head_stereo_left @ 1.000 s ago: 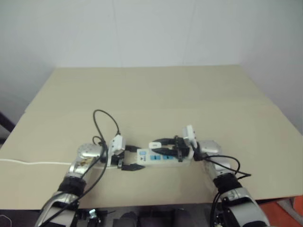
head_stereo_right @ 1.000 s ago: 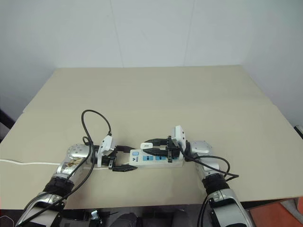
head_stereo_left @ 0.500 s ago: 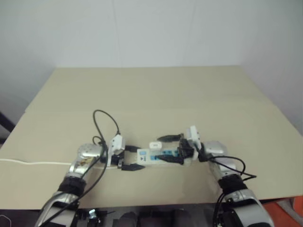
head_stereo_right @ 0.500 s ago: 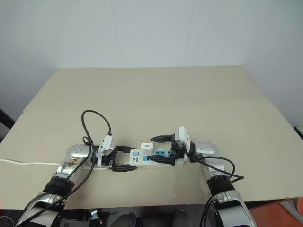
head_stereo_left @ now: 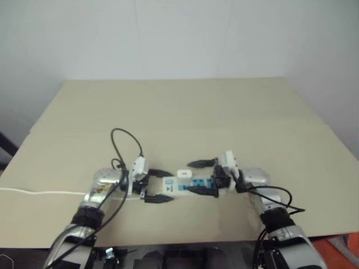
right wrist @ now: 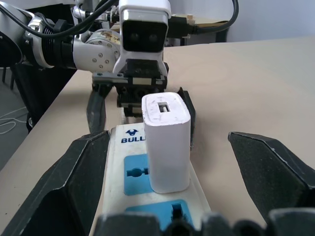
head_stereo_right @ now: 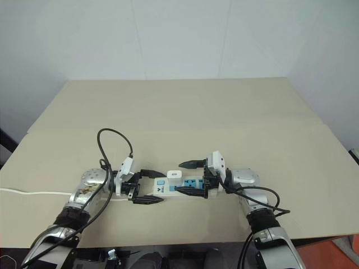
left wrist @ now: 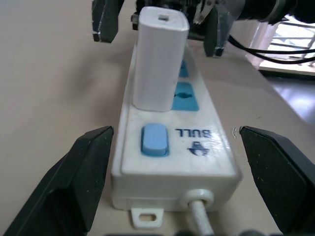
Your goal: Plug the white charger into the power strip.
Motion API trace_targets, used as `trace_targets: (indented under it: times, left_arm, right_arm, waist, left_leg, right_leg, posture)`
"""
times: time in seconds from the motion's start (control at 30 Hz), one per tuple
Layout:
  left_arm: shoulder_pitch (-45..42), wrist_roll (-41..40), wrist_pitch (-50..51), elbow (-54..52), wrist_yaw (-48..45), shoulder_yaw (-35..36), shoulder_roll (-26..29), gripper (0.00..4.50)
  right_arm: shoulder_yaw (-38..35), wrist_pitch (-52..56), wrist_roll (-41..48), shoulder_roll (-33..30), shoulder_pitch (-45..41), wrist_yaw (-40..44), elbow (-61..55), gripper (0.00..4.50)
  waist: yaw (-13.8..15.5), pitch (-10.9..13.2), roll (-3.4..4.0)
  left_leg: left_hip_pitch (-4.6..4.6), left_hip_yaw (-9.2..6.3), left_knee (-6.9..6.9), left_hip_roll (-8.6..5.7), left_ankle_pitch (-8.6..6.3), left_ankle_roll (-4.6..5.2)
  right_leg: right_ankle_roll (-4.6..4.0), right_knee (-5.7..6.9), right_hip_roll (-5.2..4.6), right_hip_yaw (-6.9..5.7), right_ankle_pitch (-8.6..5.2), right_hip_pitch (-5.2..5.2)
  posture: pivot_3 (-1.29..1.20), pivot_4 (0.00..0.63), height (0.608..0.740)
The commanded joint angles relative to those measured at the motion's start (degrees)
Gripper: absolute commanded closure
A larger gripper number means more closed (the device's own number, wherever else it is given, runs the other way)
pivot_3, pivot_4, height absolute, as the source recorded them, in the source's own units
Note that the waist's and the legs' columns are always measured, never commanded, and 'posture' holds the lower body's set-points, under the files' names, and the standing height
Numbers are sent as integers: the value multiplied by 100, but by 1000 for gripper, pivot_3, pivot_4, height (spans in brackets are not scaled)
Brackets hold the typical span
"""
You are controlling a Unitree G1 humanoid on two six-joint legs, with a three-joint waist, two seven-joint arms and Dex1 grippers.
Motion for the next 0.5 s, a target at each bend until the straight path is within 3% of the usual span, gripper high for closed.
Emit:
trace_targets:
  times: [0.03,0.2,0.5]
  left_arm:
    - [-33,-500,426,-565,80,454,158,32]
    - [297,-1210,1294,-1247,-83,923,586,32]
    - [1255,-761,556,-1007,90,1559,1532,32]
  right_arm:
    - [-177,430,69,-295,228,-108,-404,0]
    - [-506,1433,387,-1239,370,-246,-1903,0]
    - [-1802,1579,447,-3190,1353,-48,-2801,0]
  waist:
    - [12,1,0]
    - [-6,8,11]
    - [3,23,13]
  left_leg:
    - [-1,0,1,0,0,0]
    - [-38,-1,3,5,0,0]
    - [-44,1,-4,5,-2,2]
  right_leg:
    - [0,-2,0,0,0,0]
    - [0,1,-2,1,0,-32]
    - [-9,-11,1,-3,-7,-30]
  posture:
    - [0,150,740]
    - [0,150,740]
    - [0,150,740]
